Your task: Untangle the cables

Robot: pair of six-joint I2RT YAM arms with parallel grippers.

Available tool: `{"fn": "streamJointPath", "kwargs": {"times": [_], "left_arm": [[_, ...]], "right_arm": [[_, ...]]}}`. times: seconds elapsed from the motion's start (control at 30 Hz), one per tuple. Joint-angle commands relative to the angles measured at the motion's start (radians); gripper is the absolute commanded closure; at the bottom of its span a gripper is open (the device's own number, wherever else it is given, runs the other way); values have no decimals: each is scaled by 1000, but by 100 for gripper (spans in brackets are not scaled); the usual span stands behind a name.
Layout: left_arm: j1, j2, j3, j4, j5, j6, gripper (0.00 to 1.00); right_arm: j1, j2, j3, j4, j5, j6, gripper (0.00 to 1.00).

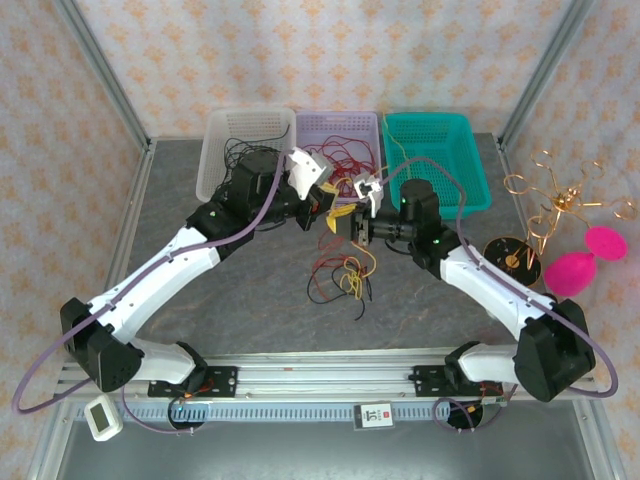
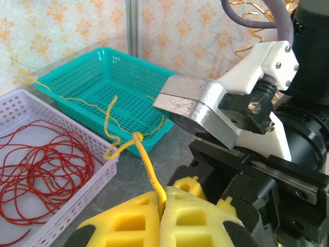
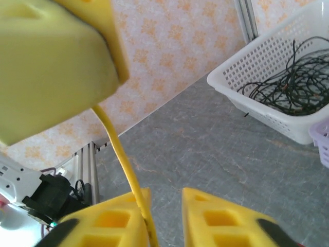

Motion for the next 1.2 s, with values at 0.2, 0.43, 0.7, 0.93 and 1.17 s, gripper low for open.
{"fn": "streamJointPath", "kwargs": {"times": [0.2,0.43,0.7,0.93,1.17], "left_arm": [[4,-94,-116,81,-113,-90,29],[4,-205,-417,355,176,-49,19],[8,-82,-438,478,93,52,18],[9,12,-441,576,167,99,22],[8,60,-448,626,71,68,100]], "right_arm": [[-19,-50,20,35,190,86,100],[-23,-80,34,96,183,194,100],[-23,-116,26,105,137,246,100],[-23,-135,11,118,118,272,100],[-23,-143,55,37,220,221,100]]}}
